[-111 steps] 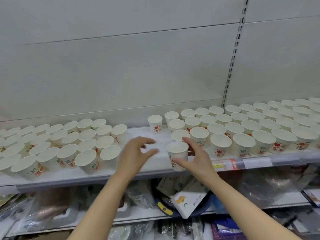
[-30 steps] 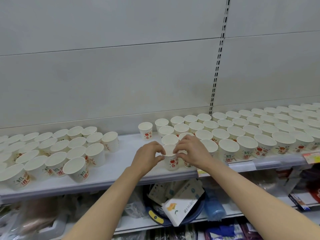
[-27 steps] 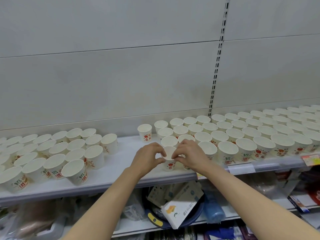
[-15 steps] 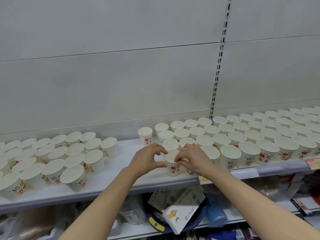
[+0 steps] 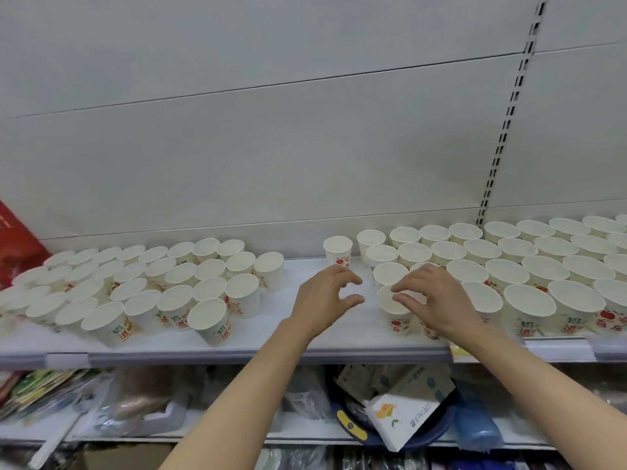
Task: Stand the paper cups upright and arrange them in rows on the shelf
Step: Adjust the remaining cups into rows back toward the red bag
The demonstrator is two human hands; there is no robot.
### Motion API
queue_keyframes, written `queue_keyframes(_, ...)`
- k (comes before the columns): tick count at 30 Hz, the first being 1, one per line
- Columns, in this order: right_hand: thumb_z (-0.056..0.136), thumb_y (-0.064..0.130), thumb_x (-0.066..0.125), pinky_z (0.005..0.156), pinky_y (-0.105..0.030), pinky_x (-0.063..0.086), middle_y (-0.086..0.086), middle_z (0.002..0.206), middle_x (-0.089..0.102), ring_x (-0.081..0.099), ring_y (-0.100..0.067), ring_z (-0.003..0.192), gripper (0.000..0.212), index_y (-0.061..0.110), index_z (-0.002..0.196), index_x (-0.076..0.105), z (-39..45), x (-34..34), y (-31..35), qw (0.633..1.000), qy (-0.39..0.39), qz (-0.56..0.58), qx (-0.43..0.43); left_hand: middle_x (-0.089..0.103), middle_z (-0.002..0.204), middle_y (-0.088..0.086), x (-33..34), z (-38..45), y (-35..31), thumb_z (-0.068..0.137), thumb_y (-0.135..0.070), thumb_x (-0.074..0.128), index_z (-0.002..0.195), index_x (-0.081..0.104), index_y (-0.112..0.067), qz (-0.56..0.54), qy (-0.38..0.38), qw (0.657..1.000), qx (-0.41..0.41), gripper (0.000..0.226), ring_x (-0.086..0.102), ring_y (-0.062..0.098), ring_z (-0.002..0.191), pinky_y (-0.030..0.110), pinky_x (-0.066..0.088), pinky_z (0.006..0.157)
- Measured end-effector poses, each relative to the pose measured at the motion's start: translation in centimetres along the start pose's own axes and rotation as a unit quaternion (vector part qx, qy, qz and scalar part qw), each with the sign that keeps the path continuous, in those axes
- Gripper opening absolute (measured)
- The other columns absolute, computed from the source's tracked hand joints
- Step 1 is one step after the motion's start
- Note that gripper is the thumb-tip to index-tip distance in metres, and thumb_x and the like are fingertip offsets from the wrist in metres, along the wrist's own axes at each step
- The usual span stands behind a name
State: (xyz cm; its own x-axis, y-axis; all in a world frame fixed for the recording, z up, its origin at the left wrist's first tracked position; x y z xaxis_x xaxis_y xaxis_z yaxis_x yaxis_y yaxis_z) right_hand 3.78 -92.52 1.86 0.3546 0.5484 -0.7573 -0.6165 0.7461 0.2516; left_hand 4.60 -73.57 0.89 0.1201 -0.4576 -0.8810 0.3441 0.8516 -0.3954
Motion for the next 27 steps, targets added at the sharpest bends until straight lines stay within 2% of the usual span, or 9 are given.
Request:
queue_keyframes(3, 0.076, 0.021, 0.078, 0.070, -0.035, 0.047, 0.008, 0.081, 0.071, 0.060, -0.019, 0.077, 0.007, 0.020, 0.081, 0.074, 1.4, 1.2, 2.0, 0.999, -0.038, 0.007, -0.027, 0.065, 0.112, -0.012, -3.8, -2.2, 5.7, 0.090, -0.040, 0.064, 0.109, 0.069, -0.033, 0.078, -0.100, 0.988, -0.087, 0.021, 0.056, 0.011, 0.100, 0.029, 0.049, 0.080)
queue_keyframes(5, 0.079, 0.022, 0.075, 0.067, -0.035, 0.046, 0.009, 0.079, 0.070, 0.058, -0.018, 0.074, 0.003, 0.020, 0.080, 0.073, 2.6, 3.2, 3.7, 0.998, -0.036, 0.020, -0.047, 0.068, 0.104, -0.008, -6.2, -3.4, 10.2, 0.088, -0.035, 0.065, 0.103, 0.071, -0.030, 0.128, -0.126, 0.973, -0.144, 0.017, 0.054, 0.017, 0.097, 0.032, 0.045, 0.077)
queue_keyframes(9, 0.080, 0.027, 0.067, 0.064, -0.031, 0.044, 0.010, 0.075, 0.068, 0.056, -0.017, 0.072, 0.007, 0.022, 0.077, 0.071, 5.9, 8.1, 6.4, 0.998, -0.027, 0.046, -0.044, 0.069, 0.100, -0.005, -8.5, -4.0, 15.9, 0.077, -0.044, 0.071, 0.101, 0.072, -0.029, 0.244, -0.037, 0.948, -0.200, 0.028, 0.054, 0.020, 0.097, 0.032, 0.041, 0.076)
queue_keyframes(12, 0.077, 0.025, 0.069, 0.064, -0.033, 0.047, 0.009, 0.077, 0.068, 0.056, -0.019, 0.073, 0.005, 0.022, 0.080, 0.071, 8.3, 12.1, 7.5, 0.998, 0.001, 0.050, -0.030, 0.066, 0.093, -0.002, -7.9, -3.7, 17.1, 0.080, -0.033, 0.064, 0.096, 0.073, -0.027, 0.279, 0.022, 0.944, -0.174, 0.019, 0.054, 0.020, 0.093, 0.030, 0.033, 0.067)
queue_keyframes(15, 0.071, 0.019, 0.077, 0.067, -0.030, 0.049, 0.006, 0.085, 0.068, 0.055, -0.018, 0.081, 0.020, 0.021, 0.090, 0.071, 10.7, 14.6, 7.3, 0.999, 0.021, 0.038, -0.003, 0.066, 0.085, 0.000, -7.4, -3.0, 17.4, 0.080, -0.026, 0.060, 0.088, 0.074, -0.025, 0.250, 0.024, 0.958, -0.135, 0.016, 0.049, 0.018, 0.079, 0.029, 0.029, 0.062)
queue_keyframes(17, 0.067, 0.016, 0.080, 0.071, -0.028, 0.045, 0.003, 0.095, 0.067, 0.056, -0.021, 0.087, 0.035, 0.019, 0.100, 0.070, 12.5, 15.9, 7.6, 0.999, 0.049, 0.018, -0.008, 0.066, 0.082, -0.002, -7.5, -2.2, 17.9, 0.078, -0.029, 0.062, 0.084, 0.073, -0.025, 0.227, 0.022, 0.968, -0.109, 0.014, 0.051, 0.017, 0.077, 0.029, 0.033, 0.059)
queue_keyframes(20, 0.067, 0.015, 0.079, 0.075, -0.031, 0.044, 0.004, 0.109, 0.065, 0.053, -0.023, 0.094, 0.044, 0.021, 0.108, 0.067, 14.9, 18.2, 8.5, 0.993, 0.111, -0.003, -0.038, 0.066, 0.087, -0.004, -7.6, -1.2, 19.0, 0.080, -0.036, 0.066, 0.085, 0.071, -0.030, 0.191, 0.042, 0.978, -0.074, 0.010, 0.056, 0.020, 0.089, 0.030, 0.043, 0.066)
queue_keyframes(23, 0.065, 0.018, 0.080, 0.074, -0.036, 0.046, 0.007, 0.103, 0.067, 0.053, -0.024, 0.093, 0.033, 0.022, 0.096, 0.071, 16.1, 20.0, 9.5, 0.988, 0.143, -0.010, -0.066, 0.066, 0.086, -0.005, -8.4, -0.3, 19.4, 0.083, -0.036, 0.066, 0.086, 0.071, -0.029, 0.171, 0.069, 0.982, -0.044, 0.009, 0.054, 0.018, 0.090, 0.031, 0.046, 0.070)
queue_keyframes(27, 0.065, 0.022, 0.079, 0.067, -0.030, 0.041, 0.009, 0.081, 0.069, 0.056, -0.023, 0.083, 0.013, 0.021, 0.077, 0.073, 16.5, 20.6, 9.4, 0.986, 0.145, -0.028, -0.073, 0.066, 0.081, -0.005, -9.2, 0.6, 19.3, 0.083, -0.033, 0.066, 0.086, 0.073, -0.028, 0.160, 0.079, 0.984, 0.000, 0.009, 0.053, 0.015, 0.087, 0.029, 0.041, 0.061)
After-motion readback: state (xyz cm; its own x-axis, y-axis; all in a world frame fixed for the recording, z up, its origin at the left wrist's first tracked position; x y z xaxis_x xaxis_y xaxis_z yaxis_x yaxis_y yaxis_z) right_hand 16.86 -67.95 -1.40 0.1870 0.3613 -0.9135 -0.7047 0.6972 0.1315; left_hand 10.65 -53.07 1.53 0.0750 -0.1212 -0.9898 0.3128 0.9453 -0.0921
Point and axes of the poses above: each hand's wrist, its own z-axis towards the middle knuckle, its own x-axis out of the palm, y = z × x, the point moved 7 cm from there along z, towards the middle knuckle
